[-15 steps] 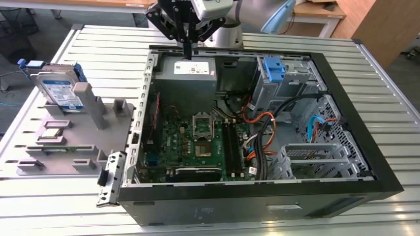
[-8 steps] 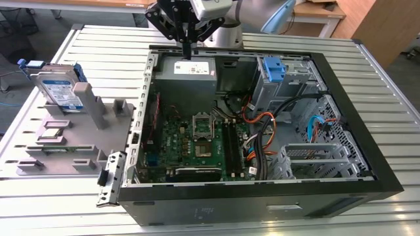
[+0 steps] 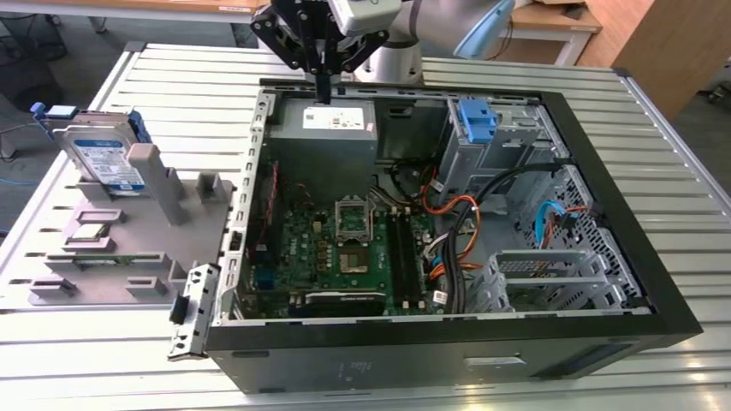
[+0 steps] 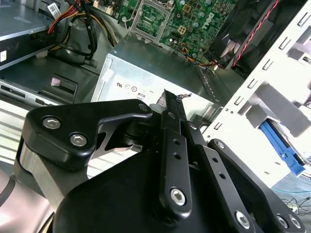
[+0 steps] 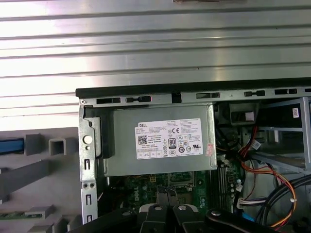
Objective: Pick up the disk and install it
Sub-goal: 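Reach for the disk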
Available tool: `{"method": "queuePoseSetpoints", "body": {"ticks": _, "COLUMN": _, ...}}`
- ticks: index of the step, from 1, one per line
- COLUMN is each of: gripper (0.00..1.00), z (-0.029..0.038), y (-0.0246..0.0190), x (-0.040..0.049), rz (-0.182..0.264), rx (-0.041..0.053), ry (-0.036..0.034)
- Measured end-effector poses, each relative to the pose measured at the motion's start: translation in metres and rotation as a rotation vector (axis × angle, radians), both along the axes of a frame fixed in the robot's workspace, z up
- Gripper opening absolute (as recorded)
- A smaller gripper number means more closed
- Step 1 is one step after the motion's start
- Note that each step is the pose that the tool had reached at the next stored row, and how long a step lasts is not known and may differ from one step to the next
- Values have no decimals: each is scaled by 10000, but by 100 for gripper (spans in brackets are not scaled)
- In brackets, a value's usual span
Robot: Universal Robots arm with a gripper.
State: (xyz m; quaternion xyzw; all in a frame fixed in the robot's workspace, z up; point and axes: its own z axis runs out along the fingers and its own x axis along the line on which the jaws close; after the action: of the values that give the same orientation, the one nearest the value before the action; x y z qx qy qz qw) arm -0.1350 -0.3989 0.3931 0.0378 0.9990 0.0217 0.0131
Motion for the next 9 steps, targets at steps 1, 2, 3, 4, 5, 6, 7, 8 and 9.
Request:
{"method": "queuePoseSetpoints", "body": {"ticks": 1, "gripper": 11, "z": 0, "y": 0, "x": 0, "rz": 0, "rx": 0, "ry": 0}}
{"method": "queuePoseSetpoints", "body": {"ticks": 2, "gripper": 11, "z": 0, "y": 0, "x": -1, "rz": -1, "rx": 0, "ry": 0}}
{"method": "queuePoseSetpoints", "body": {"ticks": 3, "gripper": 11, "z": 0, "y": 0, "x": -1, "rz": 0, "rx": 0, "ry": -1}}
{"method": "queuePoseSetpoints", "body": {"ticks": 4, "gripper": 11, "z": 0, "y": 0, "x": -3, "rz": 0, "rx": 0, "ry": 0}}
{"method": "queuePoseSetpoints", "body": {"ticks": 5, "gripper": 11, "z": 0, "y": 0, "x": -7, "rz": -3, "rx": 0, "ry": -1}}
{"method": "queuePoseSetpoints", "body": {"ticks": 6, "gripper": 11, "z": 0, "y": 0, "x": -12, "rz": -2, "rx": 0, "ry": 0}}
{"method": "queuePoseSetpoints", "body": {"ticks": 7, "gripper": 11, "z": 0, "y": 0, "x": -17, "rz": 0, "rx": 0, "ry": 0}}
{"method": "queuePoseSetpoints", "body": {"ticks": 8, "gripper": 11, "z": 0, "y": 0, "x": -23, "rz": -1, "rx": 0, "ry": 0}}
{"method": "queuePoseSetpoints", "body": {"ticks": 9, "gripper": 11, "z": -1, "y": 0, "x": -28, "rz": -1, "rx": 0, "ry": 0}}
